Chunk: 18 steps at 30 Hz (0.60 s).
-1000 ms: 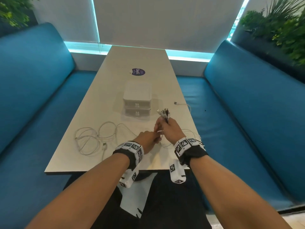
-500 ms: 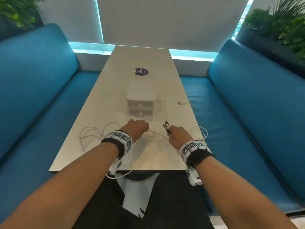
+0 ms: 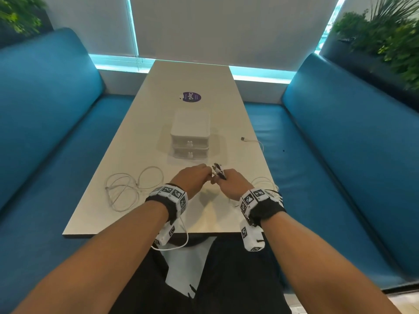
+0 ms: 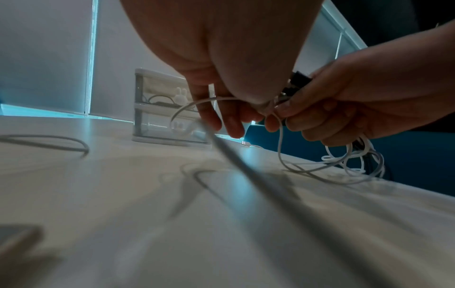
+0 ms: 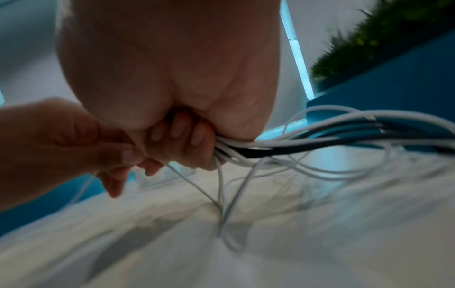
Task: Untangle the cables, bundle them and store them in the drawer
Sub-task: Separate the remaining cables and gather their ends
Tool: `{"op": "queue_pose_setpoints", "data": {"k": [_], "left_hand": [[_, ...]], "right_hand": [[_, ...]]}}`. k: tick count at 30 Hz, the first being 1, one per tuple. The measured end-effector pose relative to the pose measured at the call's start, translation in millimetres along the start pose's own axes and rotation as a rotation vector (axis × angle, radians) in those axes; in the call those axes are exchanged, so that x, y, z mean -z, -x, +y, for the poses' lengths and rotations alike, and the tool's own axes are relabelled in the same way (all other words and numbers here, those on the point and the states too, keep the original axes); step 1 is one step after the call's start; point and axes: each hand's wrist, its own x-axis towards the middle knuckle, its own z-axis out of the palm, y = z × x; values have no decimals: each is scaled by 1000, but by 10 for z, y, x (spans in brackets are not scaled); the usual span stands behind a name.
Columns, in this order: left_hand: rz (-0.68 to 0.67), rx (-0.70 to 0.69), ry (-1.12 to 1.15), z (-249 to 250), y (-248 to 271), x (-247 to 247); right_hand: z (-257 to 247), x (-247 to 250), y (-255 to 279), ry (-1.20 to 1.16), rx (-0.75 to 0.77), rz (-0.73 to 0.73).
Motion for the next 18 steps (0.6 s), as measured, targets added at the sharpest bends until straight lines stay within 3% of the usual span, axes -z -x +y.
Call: {"op": "queue_pose_setpoints", "data": {"k": [7, 14, 18], "left_hand": [[-178, 159, -34, -281, 111, 115], [-211, 164, -46, -9, 96, 88], [-165, 158, -25, 119, 29, 30]], "right_hand": [[275, 9, 42, 500, -134, 112], [153, -94, 45, 330, -96, 280], [91, -140, 43, 311, 21, 157]]}}
